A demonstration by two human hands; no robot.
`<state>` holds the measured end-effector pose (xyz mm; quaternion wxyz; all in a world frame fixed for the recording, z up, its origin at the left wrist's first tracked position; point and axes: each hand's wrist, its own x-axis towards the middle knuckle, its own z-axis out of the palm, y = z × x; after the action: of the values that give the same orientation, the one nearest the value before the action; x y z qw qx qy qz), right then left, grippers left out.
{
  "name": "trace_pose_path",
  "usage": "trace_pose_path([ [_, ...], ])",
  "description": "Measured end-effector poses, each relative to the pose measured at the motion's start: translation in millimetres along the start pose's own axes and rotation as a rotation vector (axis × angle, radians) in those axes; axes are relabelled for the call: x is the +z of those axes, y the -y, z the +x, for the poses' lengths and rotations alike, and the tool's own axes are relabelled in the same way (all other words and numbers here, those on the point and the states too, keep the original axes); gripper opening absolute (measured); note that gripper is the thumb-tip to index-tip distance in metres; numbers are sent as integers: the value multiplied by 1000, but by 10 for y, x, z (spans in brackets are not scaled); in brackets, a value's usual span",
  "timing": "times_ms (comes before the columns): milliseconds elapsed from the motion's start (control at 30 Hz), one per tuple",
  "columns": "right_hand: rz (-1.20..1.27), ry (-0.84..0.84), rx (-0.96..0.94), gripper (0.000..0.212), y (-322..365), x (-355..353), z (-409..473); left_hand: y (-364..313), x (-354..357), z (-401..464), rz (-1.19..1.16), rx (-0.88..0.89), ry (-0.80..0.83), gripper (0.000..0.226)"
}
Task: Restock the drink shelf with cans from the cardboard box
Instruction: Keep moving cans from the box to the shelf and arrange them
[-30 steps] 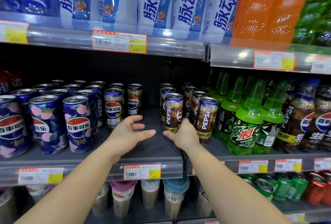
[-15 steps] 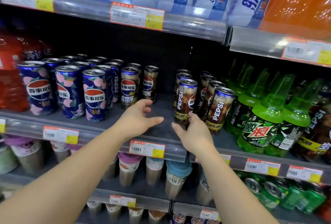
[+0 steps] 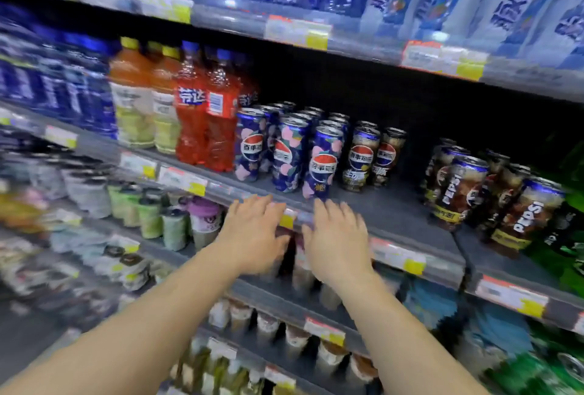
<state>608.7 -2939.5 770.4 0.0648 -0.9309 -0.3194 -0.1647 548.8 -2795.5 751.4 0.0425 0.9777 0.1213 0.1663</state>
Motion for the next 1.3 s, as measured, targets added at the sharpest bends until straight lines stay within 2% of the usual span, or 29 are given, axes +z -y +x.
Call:
trace_pose_path([
  [100, 45, 29, -92, 59, 995, 154, -43, 866, -164, -505, 31, -132, 8, 66],
  [400, 172, 291, -393, 69, 4034, 520, 18, 3417, -715, -2073, 202, -519, 27, 67],
  [633, 225, 280, -654, 63, 6023, 856, 276, 4991, -939, -2799, 199, -826, 10, 64],
  [800, 263, 261, -817, 62, 7390, 1160, 641, 6218, -1124, -3056, 224, -1027, 65, 66],
  [1133, 298, 293, -1079, 64, 9899, 1517, 1327, 8406, -1455, -3466, 230, -1262, -11, 61],
  [1300, 282, 326, -1105, 65, 11170, 1813, 1514, 9680, -1568, -3722, 257, -1271, -3, 59],
])
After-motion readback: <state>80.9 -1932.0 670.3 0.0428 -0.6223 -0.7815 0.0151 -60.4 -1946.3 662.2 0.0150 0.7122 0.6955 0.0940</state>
